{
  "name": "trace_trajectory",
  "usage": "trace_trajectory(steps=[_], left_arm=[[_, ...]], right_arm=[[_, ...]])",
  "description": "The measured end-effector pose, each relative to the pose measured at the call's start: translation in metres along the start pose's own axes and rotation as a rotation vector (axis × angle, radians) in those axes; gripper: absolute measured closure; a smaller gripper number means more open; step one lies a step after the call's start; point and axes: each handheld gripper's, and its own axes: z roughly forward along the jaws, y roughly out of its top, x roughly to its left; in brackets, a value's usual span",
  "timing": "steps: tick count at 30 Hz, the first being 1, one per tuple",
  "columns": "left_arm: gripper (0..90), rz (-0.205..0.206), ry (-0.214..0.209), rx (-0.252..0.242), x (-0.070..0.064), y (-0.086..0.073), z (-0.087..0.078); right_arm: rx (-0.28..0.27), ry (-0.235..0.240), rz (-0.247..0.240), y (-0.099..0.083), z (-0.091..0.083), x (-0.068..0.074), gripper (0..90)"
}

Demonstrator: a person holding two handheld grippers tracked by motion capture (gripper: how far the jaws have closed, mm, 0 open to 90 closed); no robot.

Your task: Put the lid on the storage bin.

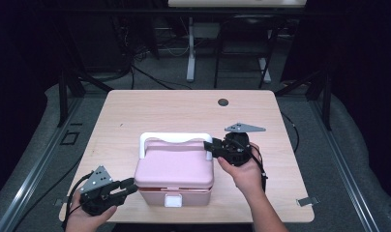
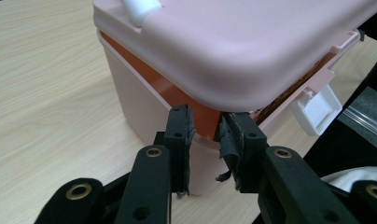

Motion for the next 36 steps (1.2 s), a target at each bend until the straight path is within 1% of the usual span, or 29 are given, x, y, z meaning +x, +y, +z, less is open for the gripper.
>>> trace_trajectory(steps=[1, 2, 9, 10, 16, 17, 22, 23, 25, 26, 28, 29, 31, 32, 33, 36], left_arm=[[71.6, 0.003, 0.0, 0.004, -0.0002, 0.0002, -0.0001], [71.6, -0.007, -0.003, -0.001, -0.0012, -0.0001, 0.0005], [71.6, -0.011, -0.004, -0.003, -0.0024, 0.0, 0.0012], [71.6, 0.0, -0.006, -0.001, -0.0019, 0.0003, 0.0012], [71.5, -0.012, -0.011, -0.002, -0.004, 0.0006, 0.0024], [71.5, -0.006, -0.01, 0.0, -0.0034, 0.0008, 0.0022], [71.3, -0.006, -0.006, -0.001, -0.0022, 0.0005, 0.0014], [71.2, -0.015, -0.005, -0.001, -0.0021, 0.0003, 0.0009], [71.1, -0.016, -0.004, -0.001, -0.002, 0.0001, 0.0005], [70.9, -0.006, -0.004, 0.001, -0.0013, 0.0001, -0.0003], [70.8, -0.015, -0.003, -0.005, -0.0018, -0.0004, -0.0013], [70.7, -0.007, -0.002, -0.002, -0.0011, -0.0008, -0.0026], [70.6, -0.021, 0.0, -0.003, -0.0012, -0.0027, -0.0042], [70.6, -0.017, 0.002, -0.003, -0.0001, -0.0036, -0.0049], [70.6, -0.026, 0.005, 0.0, 0.0004, -0.0047, -0.0056], [70.7, -0.028, 0.009, 0.003, 0.002, -0.0066, -0.0067]], right_arm=[[0.0, 0.0, 0.0, 0.0, 0.0, -0.0001, 66.3], [-0.001, 0.0, 0.0, 0.0001, 0.0, -0.0003, 66.3], [-0.007, 0.001, 0.002, 0.001, 0.0003, -0.0015, 66.5], [-0.008, 0.001, 0.003, 0.0011, 0.0004, -0.0018, 66.6], [-0.011, -0.003, 0.01, 0.002, 0.0011, -0.0031, 66.9], [-0.01, -0.003, 0.011, 0.0021, 0.0011, -0.0033, 66.9], [-0.009, -0.003, 0.007, 0.002, 0.001, -0.0024, 66.2], [-0.01, -0.002, 0.006, 0.0019, 0.0008, -0.0023, 66.1], [-0.011, 0.0, 0.003, 0.0017, 0.0002, -0.0019, 65.8], [-0.011, 0.001, 0.003, 0.0017, 0.0, -0.0018, 65.6], [-0.015, 0.001, 0.005, 0.0017, -0.0014, -0.0019, 64.9], [-0.018, 0.002, 0.004, 0.0018, -0.0019, -0.0021, 64.6], [-0.026, 0.004, 0.007, 0.002, -0.0035, -0.0022, 64.6], [-0.03, 0.005, 0.009, 0.0021, -0.004, -0.0022, 64.6], [-0.029, 0.004, 0.009, 0.0023, -0.0046, -0.002, 64.6], [-0.033, 0.004, 0.009, 0.0025, -0.0058, -0.0016, 64.3]])
